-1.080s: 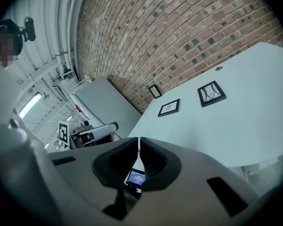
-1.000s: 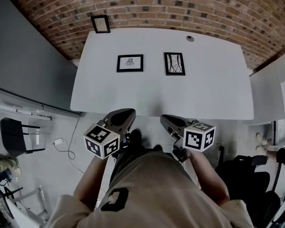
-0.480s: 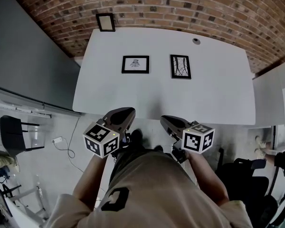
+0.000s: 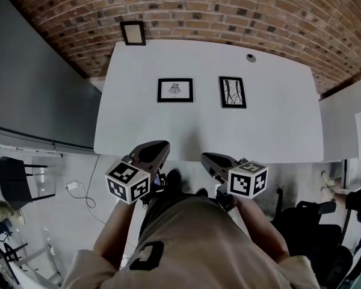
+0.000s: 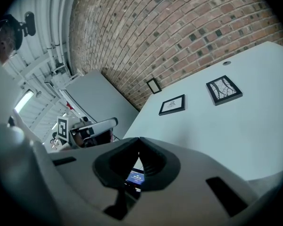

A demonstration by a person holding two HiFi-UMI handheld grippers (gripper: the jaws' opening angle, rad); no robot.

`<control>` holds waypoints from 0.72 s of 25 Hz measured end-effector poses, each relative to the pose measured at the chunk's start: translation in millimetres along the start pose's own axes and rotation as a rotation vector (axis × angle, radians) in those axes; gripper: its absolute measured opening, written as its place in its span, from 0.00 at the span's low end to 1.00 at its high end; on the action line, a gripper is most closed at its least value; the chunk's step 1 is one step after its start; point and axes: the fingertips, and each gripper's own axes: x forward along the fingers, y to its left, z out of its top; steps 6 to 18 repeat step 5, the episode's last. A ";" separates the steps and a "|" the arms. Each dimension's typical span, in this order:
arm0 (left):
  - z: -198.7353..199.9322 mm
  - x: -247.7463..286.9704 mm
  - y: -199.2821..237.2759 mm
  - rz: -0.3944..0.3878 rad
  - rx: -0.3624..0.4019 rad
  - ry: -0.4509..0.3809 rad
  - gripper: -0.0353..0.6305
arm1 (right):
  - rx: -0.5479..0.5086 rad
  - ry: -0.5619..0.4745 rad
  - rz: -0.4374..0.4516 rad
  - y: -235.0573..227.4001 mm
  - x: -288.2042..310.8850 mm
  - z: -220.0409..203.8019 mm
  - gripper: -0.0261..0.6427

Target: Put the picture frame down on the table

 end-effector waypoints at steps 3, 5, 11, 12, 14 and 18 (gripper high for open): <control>3.3 -4.5 14.6 -0.002 -0.005 0.003 0.07 | 0.004 0.002 -0.002 5.0 12.9 5.5 0.05; 5.6 -8.4 24.7 -0.001 -0.008 0.004 0.07 | 0.008 0.005 -0.002 9.2 21.7 8.5 0.05; 5.6 -8.4 24.7 -0.001 -0.008 0.004 0.07 | 0.008 0.005 -0.002 9.2 21.7 8.5 0.05; 5.6 -8.4 24.7 -0.001 -0.008 0.004 0.07 | 0.008 0.005 -0.002 9.2 21.7 8.5 0.05; 5.6 -8.4 24.7 -0.001 -0.008 0.004 0.07 | 0.008 0.005 -0.002 9.2 21.7 8.5 0.05; 5.6 -8.4 24.7 -0.001 -0.008 0.004 0.07 | 0.008 0.005 -0.002 9.2 21.7 8.5 0.05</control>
